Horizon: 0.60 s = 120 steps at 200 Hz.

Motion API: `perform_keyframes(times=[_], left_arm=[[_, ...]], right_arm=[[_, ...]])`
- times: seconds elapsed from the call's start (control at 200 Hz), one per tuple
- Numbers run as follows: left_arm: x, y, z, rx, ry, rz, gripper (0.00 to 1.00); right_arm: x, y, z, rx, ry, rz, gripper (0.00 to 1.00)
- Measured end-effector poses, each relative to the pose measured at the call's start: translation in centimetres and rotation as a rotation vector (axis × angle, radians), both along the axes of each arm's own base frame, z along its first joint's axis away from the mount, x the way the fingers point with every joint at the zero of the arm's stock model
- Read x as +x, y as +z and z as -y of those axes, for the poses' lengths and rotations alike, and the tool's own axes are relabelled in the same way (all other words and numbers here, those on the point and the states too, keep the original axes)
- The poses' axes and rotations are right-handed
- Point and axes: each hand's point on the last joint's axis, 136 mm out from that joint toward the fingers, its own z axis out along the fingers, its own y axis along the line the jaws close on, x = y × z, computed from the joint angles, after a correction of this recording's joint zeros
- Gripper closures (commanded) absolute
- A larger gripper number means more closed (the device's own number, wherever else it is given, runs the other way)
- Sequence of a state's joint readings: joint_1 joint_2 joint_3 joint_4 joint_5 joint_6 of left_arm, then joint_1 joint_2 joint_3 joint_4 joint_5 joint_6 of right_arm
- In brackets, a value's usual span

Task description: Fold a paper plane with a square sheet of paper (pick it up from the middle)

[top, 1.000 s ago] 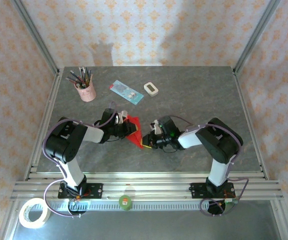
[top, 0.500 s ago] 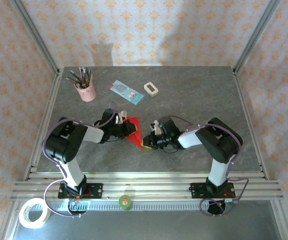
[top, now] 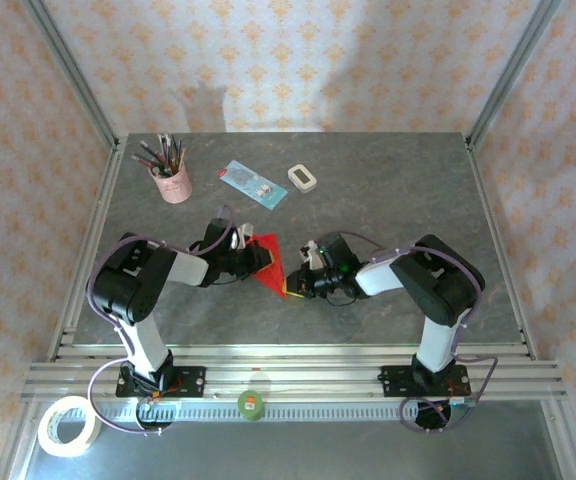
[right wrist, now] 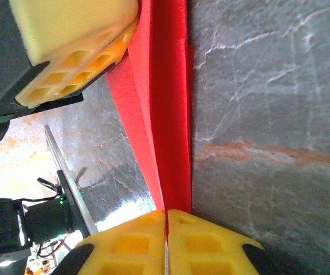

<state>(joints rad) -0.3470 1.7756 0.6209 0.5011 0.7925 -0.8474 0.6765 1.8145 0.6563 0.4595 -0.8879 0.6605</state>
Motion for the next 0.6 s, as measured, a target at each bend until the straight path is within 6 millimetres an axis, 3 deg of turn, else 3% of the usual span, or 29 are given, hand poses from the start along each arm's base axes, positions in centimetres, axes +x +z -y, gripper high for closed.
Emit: perform_keyframes(times=[0.601], left_arm=[[-0.09,-0.48,-0.04,0.005,0.0,-0.012,0.98]], right_arm=[[0.03,-0.03,0.03,0.0,0.001,-0.008,0.89]])
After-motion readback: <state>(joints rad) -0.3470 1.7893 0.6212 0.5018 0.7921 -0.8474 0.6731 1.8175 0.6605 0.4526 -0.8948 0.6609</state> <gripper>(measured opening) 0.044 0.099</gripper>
